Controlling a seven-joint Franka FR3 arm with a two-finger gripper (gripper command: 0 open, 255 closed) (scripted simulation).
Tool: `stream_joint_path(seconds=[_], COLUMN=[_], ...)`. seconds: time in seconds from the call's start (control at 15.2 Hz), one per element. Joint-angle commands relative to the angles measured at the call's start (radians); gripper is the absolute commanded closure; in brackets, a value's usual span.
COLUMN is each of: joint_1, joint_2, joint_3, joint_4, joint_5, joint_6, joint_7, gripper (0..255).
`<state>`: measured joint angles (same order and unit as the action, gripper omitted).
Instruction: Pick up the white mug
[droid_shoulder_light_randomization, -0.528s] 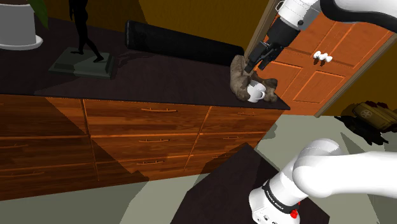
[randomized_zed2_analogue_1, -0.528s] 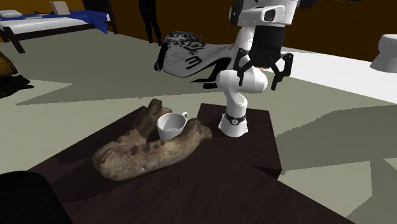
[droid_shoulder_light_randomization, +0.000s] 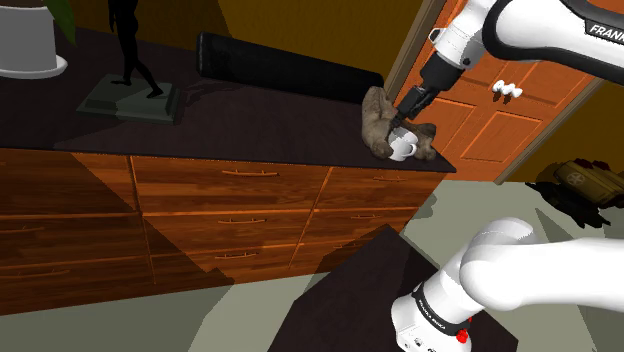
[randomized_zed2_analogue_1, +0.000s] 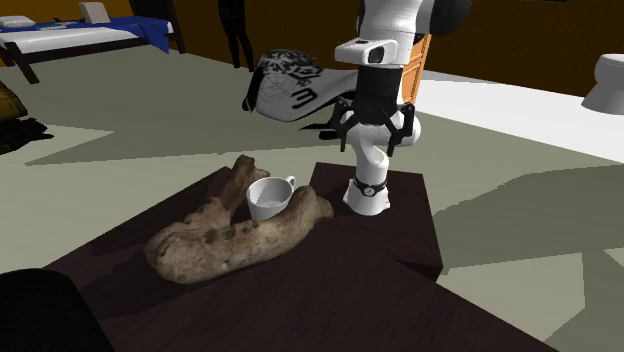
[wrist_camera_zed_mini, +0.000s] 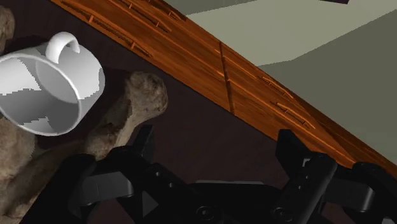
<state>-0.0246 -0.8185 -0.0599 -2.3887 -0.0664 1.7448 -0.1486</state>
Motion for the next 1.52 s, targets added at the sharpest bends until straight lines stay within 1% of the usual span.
stream_joint_path(seconds=[0.0, 0.33, 0.73, 0.79, 1.25, 1.39, 1.45], joint_1=[-0.005, -0.012, -0.005, -0.004, -0.008, -0.008, -0.007], joint_2=[0.019, 0.088, 0.226, 0.238, 0.257, 0.258, 0.261], joint_3=[-0.053, -0.175, -0.325, -0.335, -0.354, -0.356, -0.356], joint_4=[-0.021, -0.046, -0.024, -0.020, -0.101, -0.107, -0.105], joint_5=[-0.031, -0.095, -0.147, -0.149, -0.160, -0.161, -0.161], joint_6=[0.036, 0.122, 0.233, 0.241, 0.340, 0.348, 0.348], joint_7=[-0.077, -0.250, -0.460, -0.475, -0.475, -0.474, -0.474], gripper=[0, 0, 0, 0, 0, 0, 255])
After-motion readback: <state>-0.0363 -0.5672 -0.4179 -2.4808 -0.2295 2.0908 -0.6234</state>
